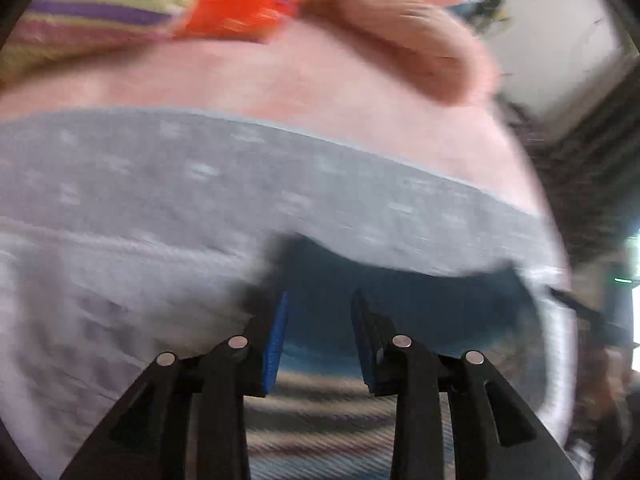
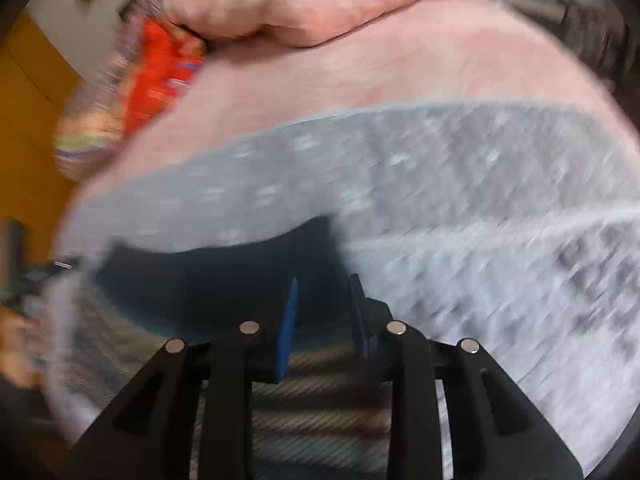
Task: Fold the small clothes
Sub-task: 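Fold the held hem over onto the collar with both grippers, then release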
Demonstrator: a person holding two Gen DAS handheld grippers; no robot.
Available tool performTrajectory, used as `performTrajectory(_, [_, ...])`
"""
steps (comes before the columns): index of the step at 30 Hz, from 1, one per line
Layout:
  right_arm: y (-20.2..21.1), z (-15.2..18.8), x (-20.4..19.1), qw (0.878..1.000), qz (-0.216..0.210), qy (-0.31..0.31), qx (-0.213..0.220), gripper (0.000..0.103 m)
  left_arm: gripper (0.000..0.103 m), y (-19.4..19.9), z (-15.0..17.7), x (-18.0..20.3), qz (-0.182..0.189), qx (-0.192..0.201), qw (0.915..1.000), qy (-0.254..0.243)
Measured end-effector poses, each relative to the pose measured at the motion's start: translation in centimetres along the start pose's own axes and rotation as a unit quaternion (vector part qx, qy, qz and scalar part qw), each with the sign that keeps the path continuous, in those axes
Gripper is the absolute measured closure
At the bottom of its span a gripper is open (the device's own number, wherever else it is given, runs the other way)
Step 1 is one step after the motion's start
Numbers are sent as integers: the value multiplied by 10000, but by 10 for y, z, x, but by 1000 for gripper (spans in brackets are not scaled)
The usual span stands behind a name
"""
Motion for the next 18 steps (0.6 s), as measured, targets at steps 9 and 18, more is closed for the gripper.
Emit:
performTrajectory(9, [-18, 42, 49, 9927, -426, -1059, -394, 99, 98, -26, 33, -35, -412, -426, 9977, 335])
performTrajectory(18, [19, 114, 51, 9914, -787, -930, -488, 103, 99, 9, 114, -35, 165, -462, 9987, 167])
Point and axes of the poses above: each gripper's, at about its wrist camera, not at the fingertips, and y roughly against the way its jaws point, x to its right, z to its underside, the point moved 9 cm from there along -y, roughly the way its jaws point, and after that the axes turned 3 degrees about -y, right-handed, at the moved point
